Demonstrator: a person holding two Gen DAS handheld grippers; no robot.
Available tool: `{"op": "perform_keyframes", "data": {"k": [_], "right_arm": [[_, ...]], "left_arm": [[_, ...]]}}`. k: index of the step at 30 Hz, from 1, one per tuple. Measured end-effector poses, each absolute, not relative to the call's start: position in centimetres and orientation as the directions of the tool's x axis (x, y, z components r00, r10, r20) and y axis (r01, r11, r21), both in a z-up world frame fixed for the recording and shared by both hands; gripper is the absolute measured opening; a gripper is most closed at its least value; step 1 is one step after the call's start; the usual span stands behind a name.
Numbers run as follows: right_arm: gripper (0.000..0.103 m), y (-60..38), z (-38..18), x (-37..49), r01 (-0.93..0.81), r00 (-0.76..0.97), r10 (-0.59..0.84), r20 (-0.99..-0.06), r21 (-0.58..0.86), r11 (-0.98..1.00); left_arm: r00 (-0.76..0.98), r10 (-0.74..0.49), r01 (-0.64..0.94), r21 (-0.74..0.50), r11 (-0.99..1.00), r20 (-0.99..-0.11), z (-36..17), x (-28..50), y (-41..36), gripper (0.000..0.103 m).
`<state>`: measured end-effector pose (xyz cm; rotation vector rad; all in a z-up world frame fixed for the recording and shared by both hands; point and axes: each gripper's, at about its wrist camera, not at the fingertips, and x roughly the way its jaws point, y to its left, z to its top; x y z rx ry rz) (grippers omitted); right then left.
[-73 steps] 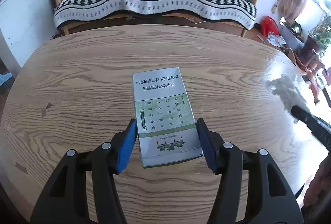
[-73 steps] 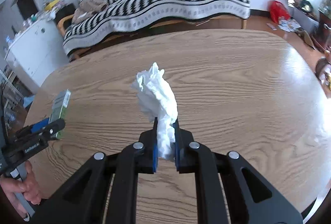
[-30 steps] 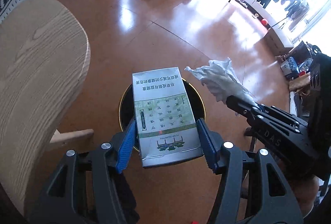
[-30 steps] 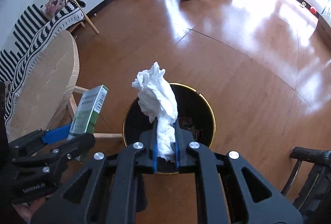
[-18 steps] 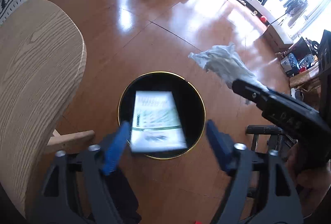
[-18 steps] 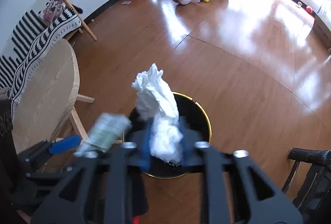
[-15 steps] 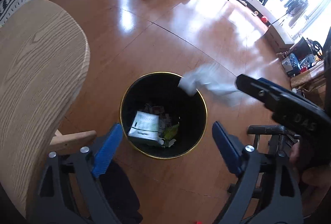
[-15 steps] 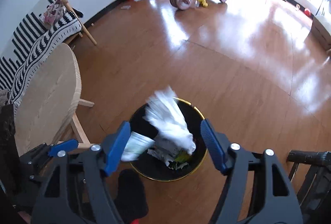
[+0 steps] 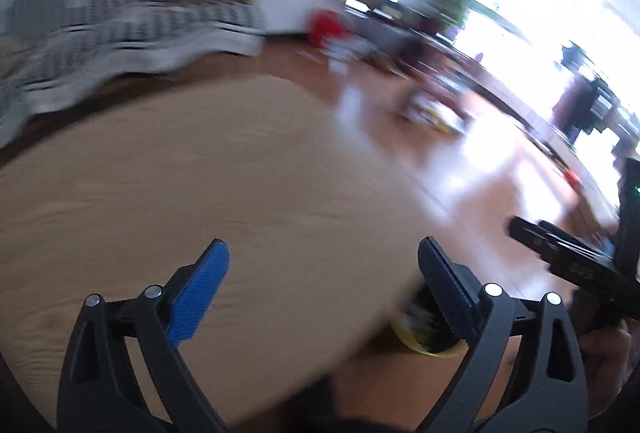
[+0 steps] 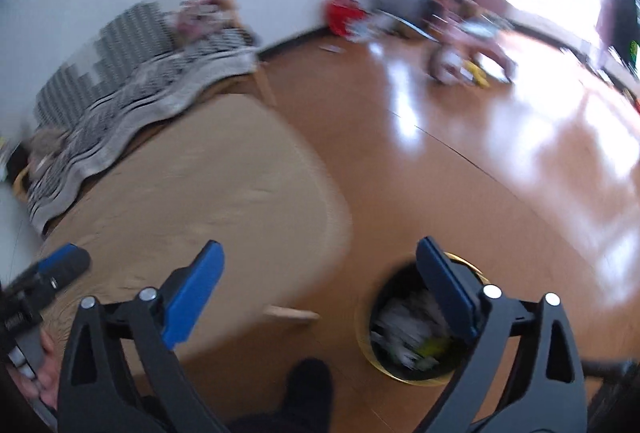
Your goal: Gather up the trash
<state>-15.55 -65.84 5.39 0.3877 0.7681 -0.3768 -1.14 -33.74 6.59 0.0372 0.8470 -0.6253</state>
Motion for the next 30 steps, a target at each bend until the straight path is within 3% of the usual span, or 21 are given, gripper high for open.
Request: {"op": "perform_keyframes", "data": {"k": [8, 13, 18, 23, 30], "right_arm": [[0.094, -43.9, 7.5, -2.4, 0.102, 0.725, 0.037, -0.688, 0.160, 0.982], [0.094, -34.6, 7.2, 1.7, -0.029, 0.720, 0.132, -0.681, 0.160, 0.987], [0.094, -29.7, 5.4, 3.3, -0.086, 0.759, 0.121, -0.639, 0.086, 0.993], [0.094, -28.2, 2.4, 4.9, -0.081, 0.716, 0.074, -0.694, 0.023, 0.996], [0.094, -28.0, 1.1, 5.7, -0.095, 0.668, 0.114, -0.735, 0.068, 0.993]], "left_arm": [[0.667, -0.201, 0.197, -0.091, 0.976, -0.717, 6.1, 4.6, -9.8, 0.093], [0.678, -0.083, 0.057, -0.060, 0.997, -0.730, 5.1, 6.0, -0.6, 0.093], [0.691, -0.042, -0.028, -0.085, 0.996, -0.722, 4.1, 5.7, 4.1, 0.093], [0.664, -0.074, -0.051, -0.144, 0.988, -0.744, 3.3, 6.0, 5.2, 0.093], [0.664, -0.058, -0.057, -0.128, 0.990, -0.745, 2.8, 6.5, 4.9, 0.093]]}}
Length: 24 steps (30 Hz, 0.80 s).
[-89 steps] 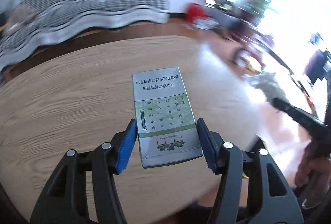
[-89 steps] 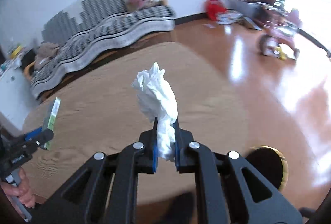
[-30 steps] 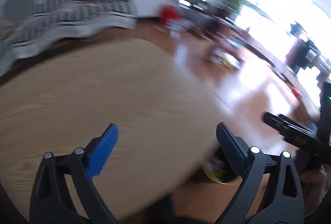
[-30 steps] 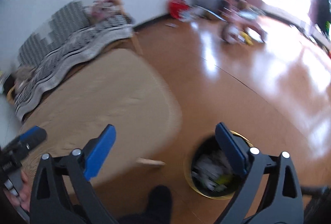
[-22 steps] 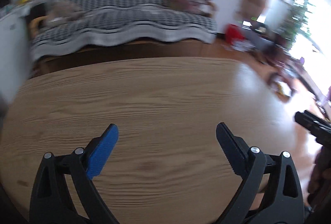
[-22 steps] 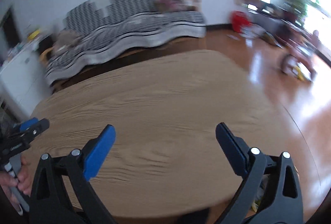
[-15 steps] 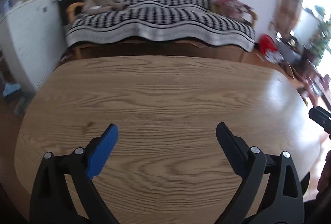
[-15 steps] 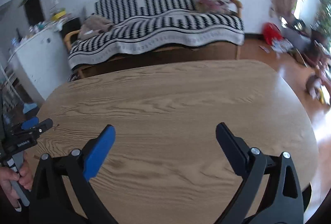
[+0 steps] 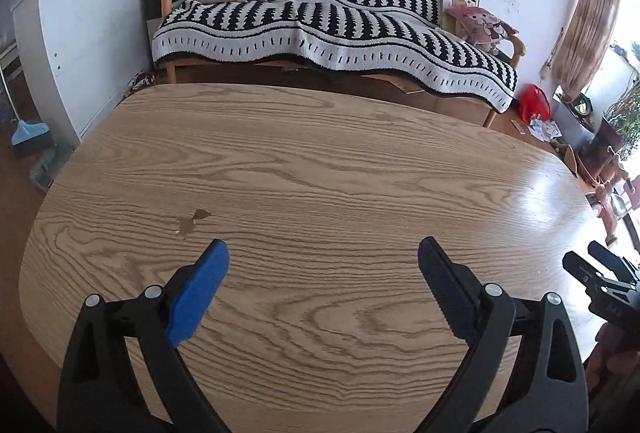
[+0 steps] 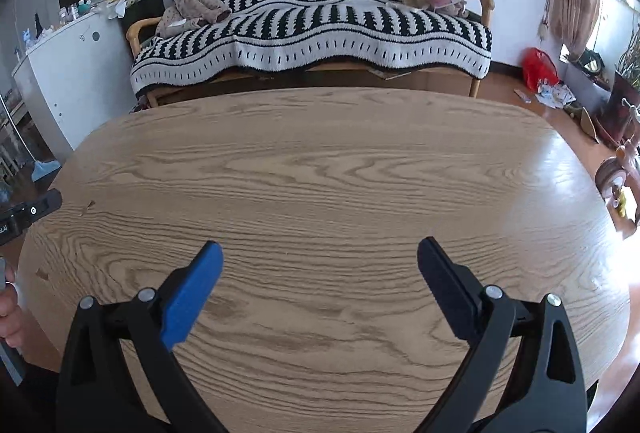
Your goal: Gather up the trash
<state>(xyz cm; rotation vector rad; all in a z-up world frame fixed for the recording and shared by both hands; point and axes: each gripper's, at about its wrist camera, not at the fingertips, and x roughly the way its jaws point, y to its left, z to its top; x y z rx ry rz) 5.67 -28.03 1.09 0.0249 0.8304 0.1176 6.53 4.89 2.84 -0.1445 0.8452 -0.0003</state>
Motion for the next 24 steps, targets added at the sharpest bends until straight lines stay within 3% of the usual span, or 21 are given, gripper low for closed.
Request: {"op": "perform_keyframes", "data": {"k": [24], "right_arm": [[0.094, -28.19, 1.18, 5.28, -0.085, 0.673, 0.111, -0.732, 0.073, 0.994]], "left_arm": [[0.656, -0.035, -0.056, -0.095, 0.994, -0.754, 2.36, 6.88, 4.41, 0.093]]}}
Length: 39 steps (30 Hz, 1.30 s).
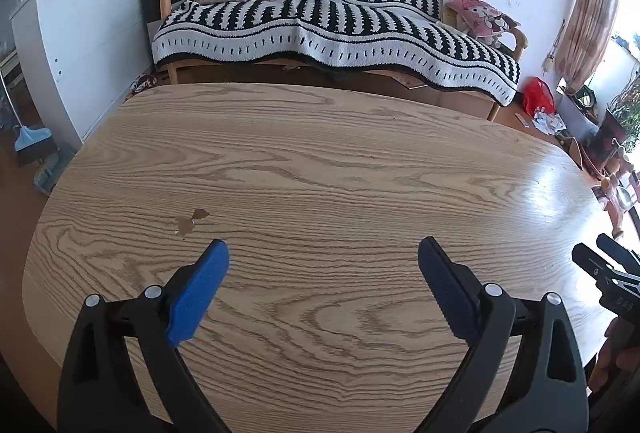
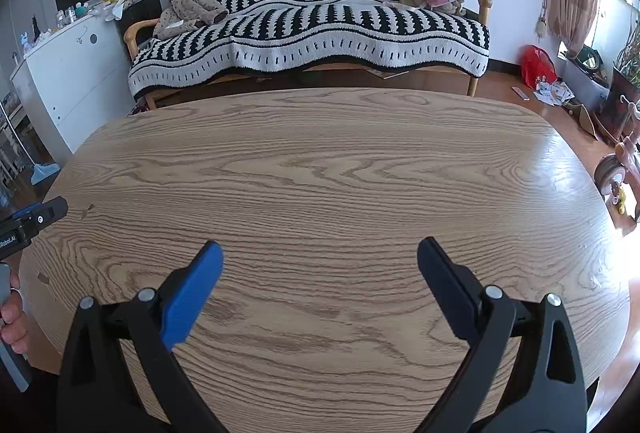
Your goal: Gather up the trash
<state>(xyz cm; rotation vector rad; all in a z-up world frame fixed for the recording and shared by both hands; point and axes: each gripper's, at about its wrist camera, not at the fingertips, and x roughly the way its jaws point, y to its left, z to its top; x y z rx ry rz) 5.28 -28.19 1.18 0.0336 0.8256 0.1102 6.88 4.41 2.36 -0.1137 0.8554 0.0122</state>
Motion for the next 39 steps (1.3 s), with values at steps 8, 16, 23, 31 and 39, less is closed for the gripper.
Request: {"op": "perform_keyframes", "data": {"k": [8, 16, 23, 31, 39], "right_arm": [[0.094, -28.18, 1.22, 5.24, -0.086, 0.673, 0.111, -0.731, 0.072, 0.994], [0.094, -28.17, 1.19, 5.18, -0.085, 0.672, 0.111, -0.732, 0.072, 0.994], [0.094, -28.22, 1.22, 5.15, -0.085, 0.672, 0.112, -0.732, 0.073, 0.994], [0.094, -28.33, 1.27, 5.17, -0.085, 0.672, 0.109, -0.732, 0.070, 0.994], [0.094, -28.32, 1.29, 5.21, -0.085, 0.671, 0.110, -0.733, 0.071, 0.994]], "left_arm": [[0.655, -0.035, -0.055, -0.094, 0.994, -0.754, 2.37, 6.98, 4.40, 0.093], [0.655, -0.033, -0.054, -0.090, 0.994, -0.755, 2.39, 6.98, 4.36, 0.093], [0.653, -0.032, -0.056, -0.090, 0.994, -0.757, 2.22, 6.97, 4.38, 0.093], [0.652, -0.034, -0.054, -0.090, 0.994, -0.758, 2.18, 6.88, 4.36, 0.093], [0.650, -0.030, -0.055, -0.086, 0.995, -0.759, 2.01, 6.79, 4.26, 0.093]]}}
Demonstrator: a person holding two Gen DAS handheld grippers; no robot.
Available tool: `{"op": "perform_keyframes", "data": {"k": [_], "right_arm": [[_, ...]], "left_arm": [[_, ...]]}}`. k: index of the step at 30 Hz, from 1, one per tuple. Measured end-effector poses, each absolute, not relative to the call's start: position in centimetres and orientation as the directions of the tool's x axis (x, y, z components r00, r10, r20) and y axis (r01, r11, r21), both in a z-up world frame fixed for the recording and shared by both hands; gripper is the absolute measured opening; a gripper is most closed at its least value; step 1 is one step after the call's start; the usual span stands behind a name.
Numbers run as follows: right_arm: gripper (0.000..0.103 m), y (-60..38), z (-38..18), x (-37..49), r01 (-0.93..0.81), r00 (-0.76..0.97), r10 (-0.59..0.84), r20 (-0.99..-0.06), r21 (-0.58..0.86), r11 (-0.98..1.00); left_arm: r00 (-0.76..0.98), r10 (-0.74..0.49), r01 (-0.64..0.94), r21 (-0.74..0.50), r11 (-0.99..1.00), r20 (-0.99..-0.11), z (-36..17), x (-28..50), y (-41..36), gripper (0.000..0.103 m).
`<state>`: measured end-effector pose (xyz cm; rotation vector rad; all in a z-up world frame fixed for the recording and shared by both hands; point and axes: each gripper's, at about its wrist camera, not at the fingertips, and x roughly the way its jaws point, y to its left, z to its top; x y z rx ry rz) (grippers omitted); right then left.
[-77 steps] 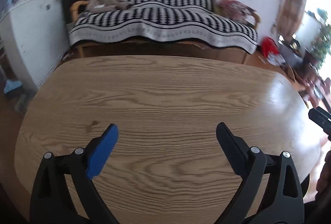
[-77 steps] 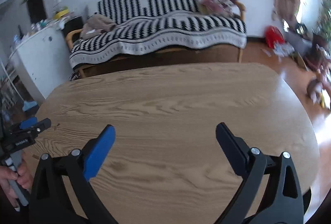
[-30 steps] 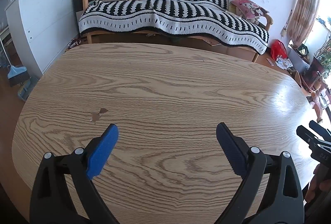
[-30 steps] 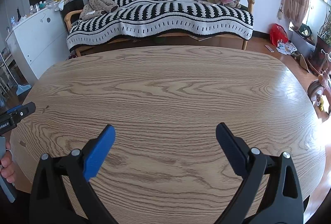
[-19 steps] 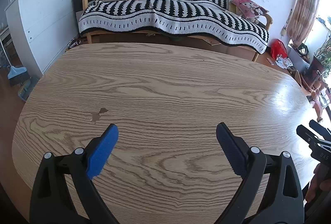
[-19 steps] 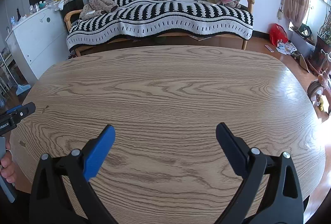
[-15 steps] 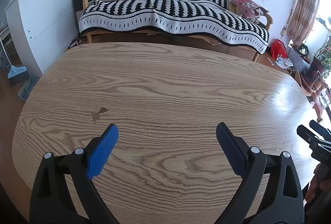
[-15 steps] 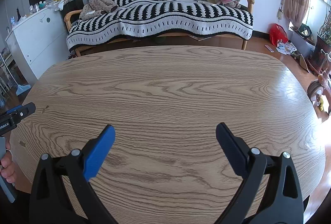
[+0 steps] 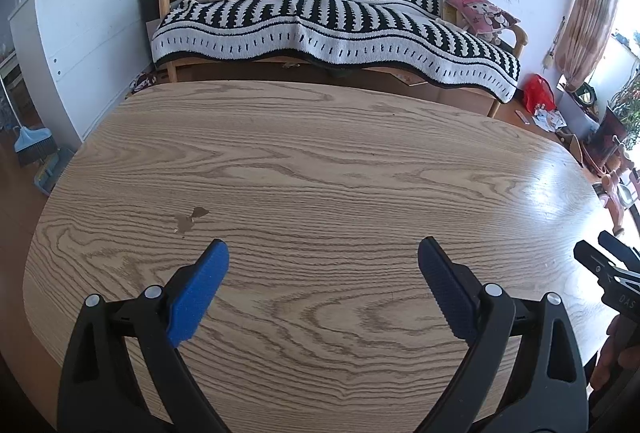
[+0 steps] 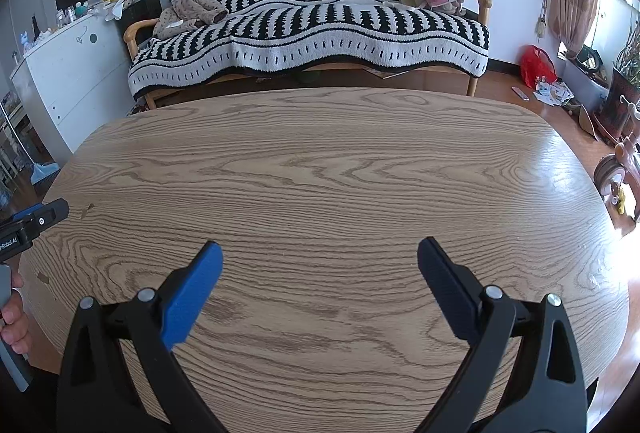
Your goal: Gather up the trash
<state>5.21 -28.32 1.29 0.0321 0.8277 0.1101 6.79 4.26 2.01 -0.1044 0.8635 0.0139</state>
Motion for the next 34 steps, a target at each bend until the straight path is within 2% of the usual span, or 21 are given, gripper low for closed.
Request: {"op": "perform_keyframes", "data": {"k": [22, 34], "right_arm": [[0.095, -28.49, 1.19, 5.11, -0.083, 0.666, 0.111, -0.738, 0.075, 0.994], [0.095, -28.52, 1.23, 5.09, -0.084, 0.667, 0.110, -0.737, 0.073, 0.994]], "left_arm": [[0.646, -0.003, -0.039, -0.037, 0.999, -0.763, 1.96, 6.51, 3.52, 0.094], [0.637, -0.006, -0.050, -0.050, 0.998, -0.771, 1.81, 6.58, 3.82, 0.094]]}}
